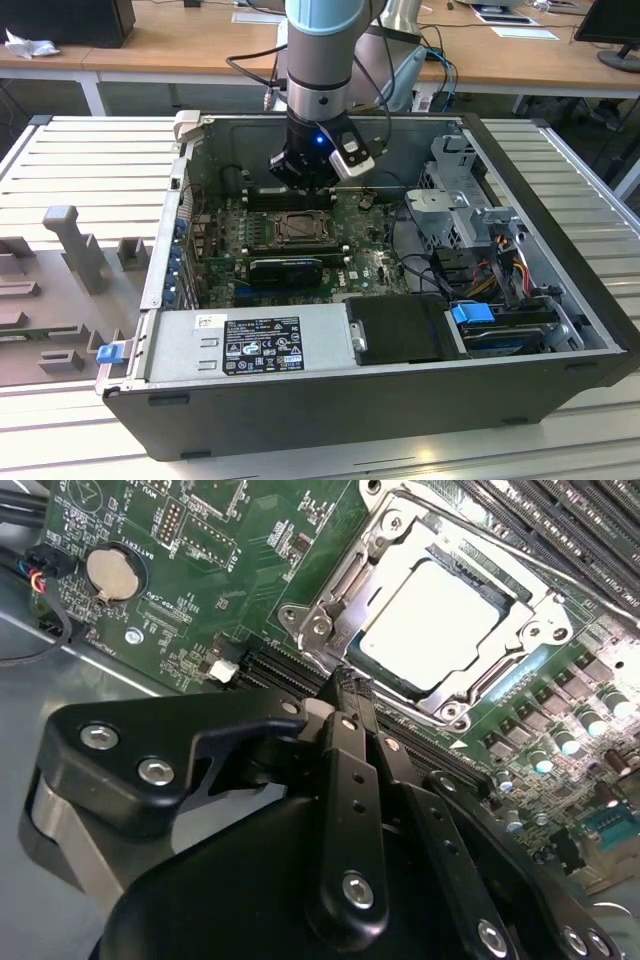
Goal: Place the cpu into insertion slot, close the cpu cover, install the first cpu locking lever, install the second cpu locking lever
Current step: 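Install the second cpu locking lever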
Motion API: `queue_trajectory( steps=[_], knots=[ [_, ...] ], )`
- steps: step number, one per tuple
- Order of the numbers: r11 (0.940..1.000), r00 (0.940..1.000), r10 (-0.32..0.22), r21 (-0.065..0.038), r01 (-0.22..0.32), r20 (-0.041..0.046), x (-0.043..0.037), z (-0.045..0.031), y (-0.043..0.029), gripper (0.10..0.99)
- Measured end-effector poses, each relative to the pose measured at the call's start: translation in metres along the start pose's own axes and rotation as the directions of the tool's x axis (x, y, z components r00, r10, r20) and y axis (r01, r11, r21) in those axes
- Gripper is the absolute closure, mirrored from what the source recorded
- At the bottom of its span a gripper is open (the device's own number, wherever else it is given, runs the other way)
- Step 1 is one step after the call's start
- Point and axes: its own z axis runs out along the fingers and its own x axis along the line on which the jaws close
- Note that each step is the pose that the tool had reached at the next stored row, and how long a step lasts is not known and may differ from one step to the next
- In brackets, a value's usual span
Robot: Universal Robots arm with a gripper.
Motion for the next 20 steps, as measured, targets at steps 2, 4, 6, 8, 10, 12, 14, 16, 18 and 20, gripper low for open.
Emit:
queue_trajectory(
  steps=[2,4,6,8,10,12,14,16,18,20],
  knots=[
    [1.0,1.0,0.0,0.0,0.0,0.0001,0.0002,-0.0004,-0.0041,0.98],
    [1.0,1.0,0.0,0.0,0.0,-0.0001,0.0003,-0.0013,-0.0046,0.98],
    [1.0,1.0,0.0,0.0,0.0,0.0,0.0001,-0.0052,-0.0042,0.98],
    [1.0,1.0,0.0,0.0,0.0,0.0,0.0001,-0.0081,-0.004,0.98],
    [1.0,1.0,0.0,0.0,0.0,0.0001,0.0001,-0.0083,-0.0055,0.98],
    [1.0,1.0,0.0,0.0,0.0,0.0,0.0003,-0.0087,-0.0092,0.98],
    [1.0,1.0,0.0,0.0,0.0,0.0,0.0004,-0.0091,-0.0129,0.98],
    [1.0,1.0,0.0,0.0,0.0,0.0,0.0006,-0.0096,-0.0165,0.98],
    [1.0,1.0,0.0,0.0,0.0,0.0,0.0006,-0.0134,-0.0197,0.98],
    [1.0,1.0,0.0,0.0,0.0,0.0,0.0002,-0.0337,-0.0175,0.98]
  ],
)
